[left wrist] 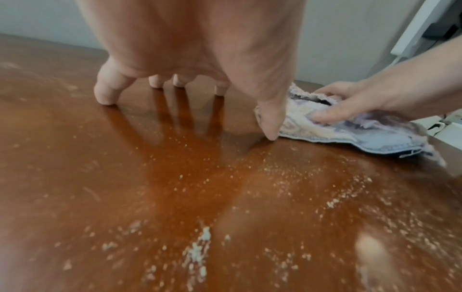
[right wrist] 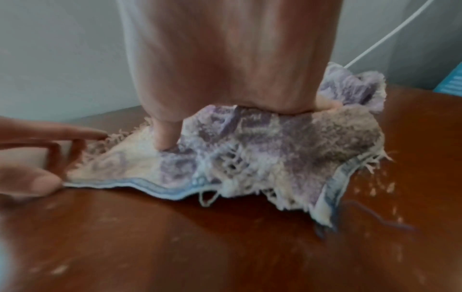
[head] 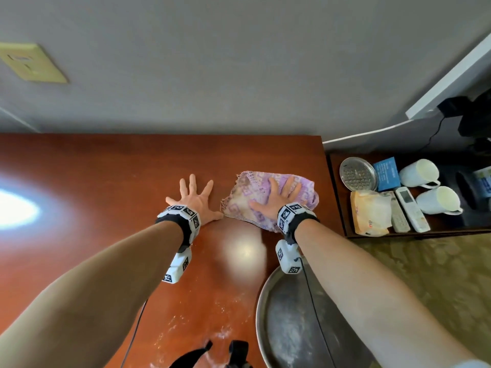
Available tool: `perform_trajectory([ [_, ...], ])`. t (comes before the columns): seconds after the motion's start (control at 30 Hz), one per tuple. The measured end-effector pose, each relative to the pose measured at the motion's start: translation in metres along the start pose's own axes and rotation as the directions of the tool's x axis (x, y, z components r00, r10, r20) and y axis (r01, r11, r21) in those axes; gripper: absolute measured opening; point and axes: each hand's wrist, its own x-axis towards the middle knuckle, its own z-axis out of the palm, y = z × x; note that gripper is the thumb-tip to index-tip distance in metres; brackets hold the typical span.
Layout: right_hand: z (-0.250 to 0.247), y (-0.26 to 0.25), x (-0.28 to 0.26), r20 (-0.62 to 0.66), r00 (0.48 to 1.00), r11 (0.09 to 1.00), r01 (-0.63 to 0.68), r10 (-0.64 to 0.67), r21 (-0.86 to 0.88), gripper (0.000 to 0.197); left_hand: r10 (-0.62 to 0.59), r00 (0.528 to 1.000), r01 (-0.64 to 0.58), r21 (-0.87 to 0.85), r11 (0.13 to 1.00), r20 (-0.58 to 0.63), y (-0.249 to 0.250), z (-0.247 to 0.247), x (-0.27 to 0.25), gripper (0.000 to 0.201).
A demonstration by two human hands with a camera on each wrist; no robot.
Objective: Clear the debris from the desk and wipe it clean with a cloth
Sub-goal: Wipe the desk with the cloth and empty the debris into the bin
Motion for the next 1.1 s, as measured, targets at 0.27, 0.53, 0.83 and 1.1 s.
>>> perform_trajectory([
  [0.27, -0.04, 0.023, 0.043, -0.001, 1.0, 0.996, -0.026, 0.026, -0.081, 0.12, -0.022, 0.997, 0.022, -0.009, 1.0, 0.07, -0.007, -0.001, 0.014, 0.11],
  [0.53, -0.066, 0.027, 0.082, -0.024, 0.998, 0.993, -0.067, 0.065, -0.102, 0.131, -0.038, 0.996, 0.041, -0.034, 0.999, 0.077, -0.006, -0.007, 0.019, 0.115],
  [0.83, -0.057, -0.028, 0.073, 0.005, 1.0, 0.989, -0.022, 0.023, -0.143, 0.151, -0.049, 0.995, 0.029, -0.206, 0.978, -0.089, -0.043, -0.021, 0.007, 0.079],
  [1.1, 0.007, -0.121, 0.009, 0.027, 0.968, 0.933, 0.249, -0.251, -0.258, 0.121, -0.181, 0.983, 0.178, -0.12, 0.977, -0.02, -0.101, -0.009, -0.021, 0.098],
])
